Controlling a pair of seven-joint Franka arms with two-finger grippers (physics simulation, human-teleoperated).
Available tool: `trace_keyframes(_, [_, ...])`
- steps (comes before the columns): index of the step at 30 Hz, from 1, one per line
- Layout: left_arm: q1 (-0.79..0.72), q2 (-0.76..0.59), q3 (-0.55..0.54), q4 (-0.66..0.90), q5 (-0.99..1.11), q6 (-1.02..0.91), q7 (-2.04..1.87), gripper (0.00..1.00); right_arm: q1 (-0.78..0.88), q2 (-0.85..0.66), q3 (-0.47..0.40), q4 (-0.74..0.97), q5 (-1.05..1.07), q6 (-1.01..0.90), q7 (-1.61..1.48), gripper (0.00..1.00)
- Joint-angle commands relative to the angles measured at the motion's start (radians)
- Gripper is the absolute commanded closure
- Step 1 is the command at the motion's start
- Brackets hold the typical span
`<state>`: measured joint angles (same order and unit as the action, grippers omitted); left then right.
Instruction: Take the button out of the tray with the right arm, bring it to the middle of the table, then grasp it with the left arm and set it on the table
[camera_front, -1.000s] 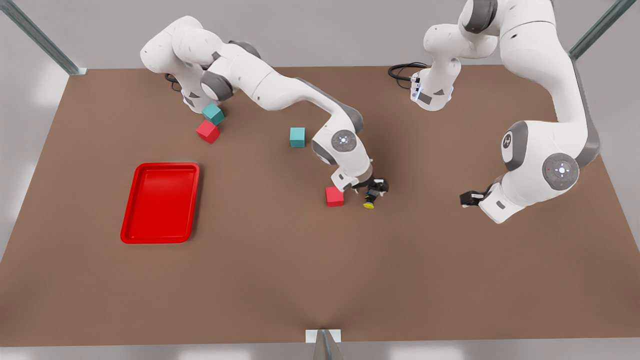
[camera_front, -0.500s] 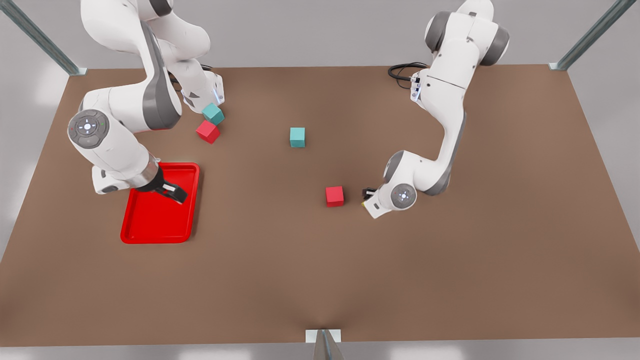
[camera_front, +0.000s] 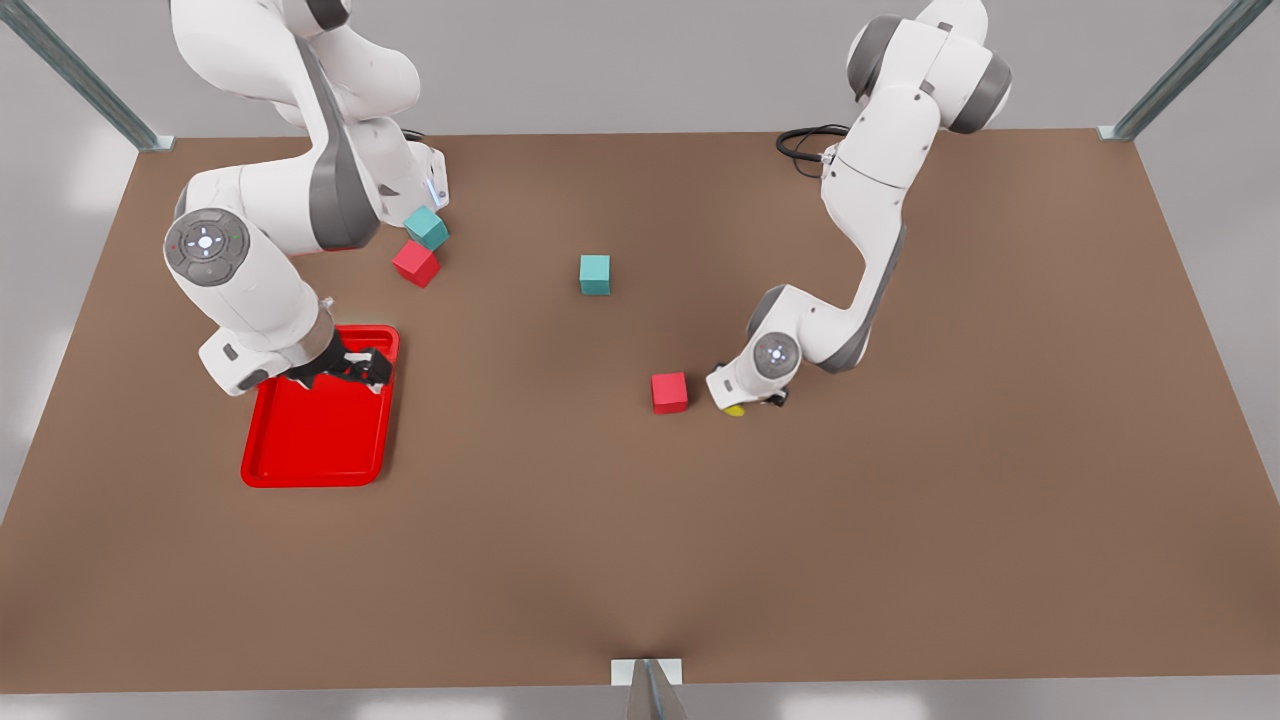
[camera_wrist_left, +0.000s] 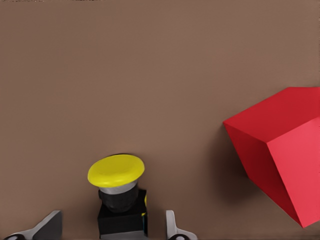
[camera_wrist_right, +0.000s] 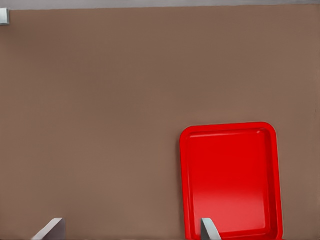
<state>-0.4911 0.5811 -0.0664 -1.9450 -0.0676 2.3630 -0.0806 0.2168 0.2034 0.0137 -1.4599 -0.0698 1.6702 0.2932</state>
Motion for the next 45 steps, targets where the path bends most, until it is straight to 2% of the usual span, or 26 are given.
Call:
trace_keyframes(1, [0.000, -0.003, -0.003, 0.000, 0.018, 0.016, 0.094, 0.00, -0.008, -0.005, -0.001, 0.003, -0.004, -0.026, -0.213, 0.00])
trace_keyframes(6, [0.000, -0.004, -0.004, 0.003, 0.017, 0.027, 0.093, 0.00, -0.060, -0.032, -0.011, 0.018, -0.004, -0.102, -0.287, 0.00])
trace_keyframes(7, [0.000, -0.004, -0.003, 0.003, 0.017, 0.025, 0.093, 0.00, -0.134, -0.030, -0.001, 0.018, 0.019, -0.113, -0.316, 0.00])
trace_keyframes(10, [0.000, -0.004, -0.003, 0.003, 0.017, 0.021, 0.091, 0.27, -0.178, -0.025, -0.006, 0.087, 0.008, -0.184, -0.315, 0.00])
trace_keyframes(13, [0.002, -0.004, -0.003, 0.003, 0.017, 0.016, 0.091, 0.39, -0.188, -0.024, -0.006, 0.090, 0.011, -0.184, -0.310, 0.00])
trace_keyframes(17, [0.002, -0.004, -0.003, 0.008, 0.017, 0.008, 0.091, 0.48, -0.194, 0.021, -0.003, 0.141, 0.019, -0.172, -0.313, 0.00])
trace_keyframes(20, [0.002, -0.003, -0.003, 0.014, 0.017, -0.004, 0.090, 0.49, -0.203, 0.180, -0.006, 0.316, 0.079, -0.241, -0.318, 0.00])
trace_keyframes(30, [0.003, 0.006, -0.003, 0.020, 0.012, -0.010, 0.087, 0.49, -0.194, 0.180, -0.005, 0.311, 0.081, -0.237, -0.313, 0.00])
trace_keyframes(35, [0.006, 0.003, -0.001, 0.075, 0.011, -0.119, 0.087, 0.49, -0.194, 0.180, -0.005, 0.311, 0.082, -0.237, -0.313, 0.00])
trace_keyframes(37, [0.011, 0.003, 0.004, 0.193, 0.012, -0.324, 0.053, 0.49, -0.191, 0.180, -0.005, 0.311, 0.081, -0.236, -0.313, 0.00])
trace_keyframes(39, [0.025, 0.006, 0.005, 0.270, 0.009, -0.415, -0.062, 0.49, -0.191, 0.180, -0.005, 0.311, 0.082, -0.234, -0.313, 0.00])
trace_keyframes(41, [0.032, 0.014, 0.005, 0.356, 0.012, -0.490, -0.358, 0.50, -0.191, 0.180, -0.005, 0.311, 0.082, -0.233, -0.313, 0.00])
trace_keyframes(42, [0.034, 0.022, 0.014, 0.393, 0.020, -0.490, -0.626, 0.50, -0.192, 0.180, -0.005, 0.311, 0.082, -0.233, -0.313, 0.00])
trace_keyframes(45, [0.032, 0.034, 0.016, 0.439, 0.267, -0.490, -1.402, 0.51, -0.192, 0.182, -0.005, 0.311, 0.082, -0.233, -0.310, 0.00])
